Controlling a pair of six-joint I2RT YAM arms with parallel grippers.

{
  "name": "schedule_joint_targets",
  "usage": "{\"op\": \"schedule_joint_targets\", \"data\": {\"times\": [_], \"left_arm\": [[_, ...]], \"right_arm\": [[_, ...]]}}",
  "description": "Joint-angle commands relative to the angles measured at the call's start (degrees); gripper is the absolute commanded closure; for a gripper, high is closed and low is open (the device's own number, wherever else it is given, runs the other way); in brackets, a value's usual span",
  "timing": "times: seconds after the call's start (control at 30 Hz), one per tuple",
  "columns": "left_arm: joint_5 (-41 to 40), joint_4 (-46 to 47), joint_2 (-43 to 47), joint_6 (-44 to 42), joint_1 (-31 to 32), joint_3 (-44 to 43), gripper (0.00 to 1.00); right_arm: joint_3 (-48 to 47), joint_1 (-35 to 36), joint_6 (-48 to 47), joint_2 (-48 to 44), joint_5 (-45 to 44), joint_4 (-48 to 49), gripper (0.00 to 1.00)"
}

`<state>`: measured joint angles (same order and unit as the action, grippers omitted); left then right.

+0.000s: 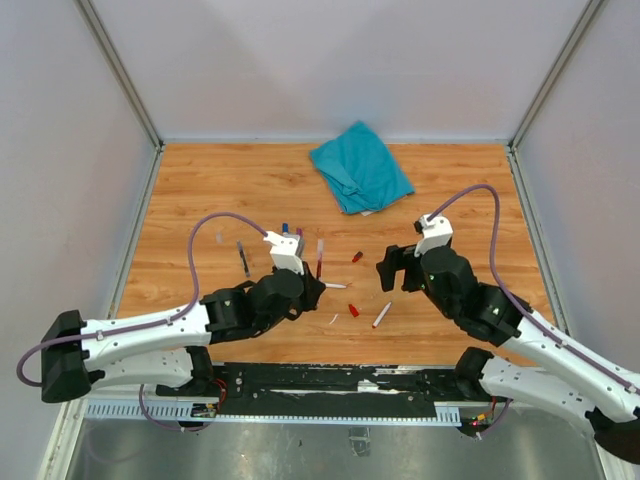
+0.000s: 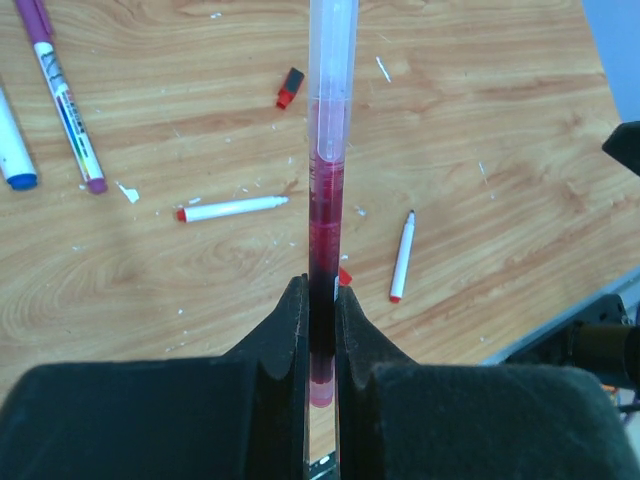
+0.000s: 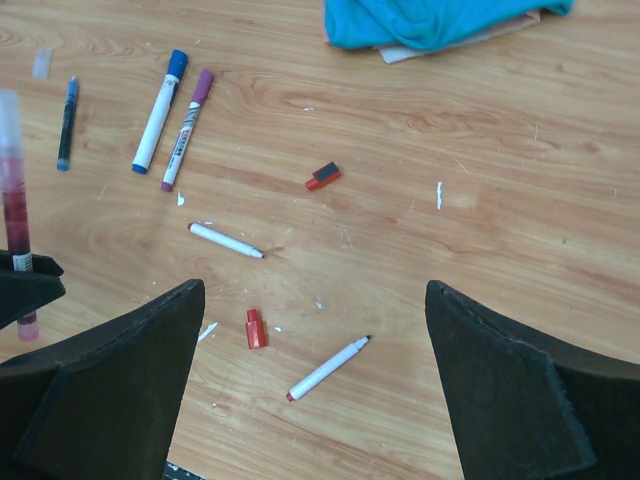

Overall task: Insert the pens into the pen caps
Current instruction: Place the pen at the center of the board.

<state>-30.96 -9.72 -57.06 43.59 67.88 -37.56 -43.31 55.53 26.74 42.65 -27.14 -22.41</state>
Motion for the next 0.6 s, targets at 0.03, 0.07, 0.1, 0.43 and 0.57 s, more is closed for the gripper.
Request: {"op": "schedule_joint_targets", "data": {"times": [0.03,0.07,0.1,0.43,0.57], "left_arm": [[-0.04,-2.05,-5.92,0.83,-4.36,-4.95,0.99],[1.88,-2.25,-7.34,0.80,-5.85,-5.92,0.99],[3.14,-2.62,-8.77,0.85,-8.11,-6.92,0.99],[3.60,-8.51,-26.14,-2.60,-14.72,-18.11,0.99],[4.01,-8.18,-30.45,-3.66,-16.72,-19.33,1.00]], "right_arm": [[2.17,-9.96,3.43,-3.54,13.82,-2.63,0.09],[2.68,-10.56,3.55,-4.56,14.40,-2.57,0.09],[3.27,-10.76,3.71,-5.49,14.47,-2.67,0.09],[6.59,-10.82,10.18,-10.50,14.53,-5.01,0.09],[7.00,-10.84,10.81,-11.26,14.72,-6.47,0.08]]}}
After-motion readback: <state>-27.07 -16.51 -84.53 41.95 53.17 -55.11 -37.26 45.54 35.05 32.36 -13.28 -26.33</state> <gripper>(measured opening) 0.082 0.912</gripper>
